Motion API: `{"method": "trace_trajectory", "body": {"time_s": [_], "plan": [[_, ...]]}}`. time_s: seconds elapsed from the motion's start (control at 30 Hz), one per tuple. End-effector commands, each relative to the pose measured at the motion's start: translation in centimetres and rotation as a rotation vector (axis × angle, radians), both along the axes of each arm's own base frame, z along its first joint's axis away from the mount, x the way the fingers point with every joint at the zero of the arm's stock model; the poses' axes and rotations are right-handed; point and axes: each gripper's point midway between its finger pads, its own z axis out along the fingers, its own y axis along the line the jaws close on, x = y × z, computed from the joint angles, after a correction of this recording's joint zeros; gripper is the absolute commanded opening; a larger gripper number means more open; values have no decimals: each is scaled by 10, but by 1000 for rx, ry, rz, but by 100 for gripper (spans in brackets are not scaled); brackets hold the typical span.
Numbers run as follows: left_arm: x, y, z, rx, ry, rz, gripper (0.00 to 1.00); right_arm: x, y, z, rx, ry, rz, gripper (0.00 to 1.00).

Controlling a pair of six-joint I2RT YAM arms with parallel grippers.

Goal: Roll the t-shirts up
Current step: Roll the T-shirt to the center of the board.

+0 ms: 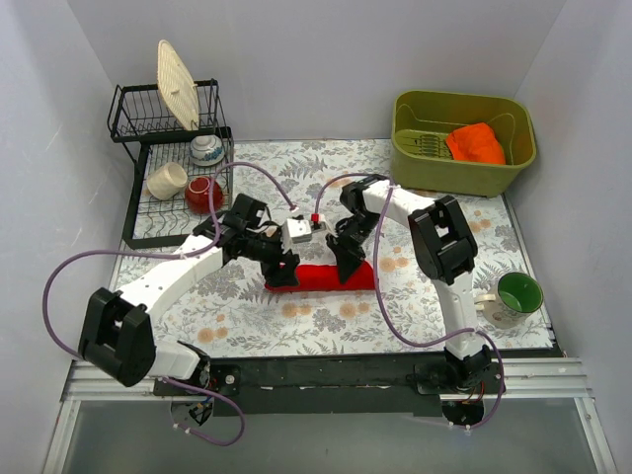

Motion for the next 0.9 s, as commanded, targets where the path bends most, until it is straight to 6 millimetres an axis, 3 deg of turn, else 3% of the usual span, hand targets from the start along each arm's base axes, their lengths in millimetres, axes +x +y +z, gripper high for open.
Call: {"method": "trace_trajectory", "body": {"time_s": [0.0,0.2,0.53,0.7,0.87], "plan": [[35,-24,11,28,-177,-31,63,4,0,-1,12,147,-56,14],[57,-49,-1,59,-311,-105,63,12,-2,-13,-6,173,-80,14],[65,-53,-38,123,-335,-163,63,40,-19,-28,-33,172,-153,15],[47,-40,-71,184,-221,-175,57,35,-20,-28,-27,180,-150,17],[28,-36,-86,174,-130,-181,38,40,-22,-23,-13,121,-137,21]]}}
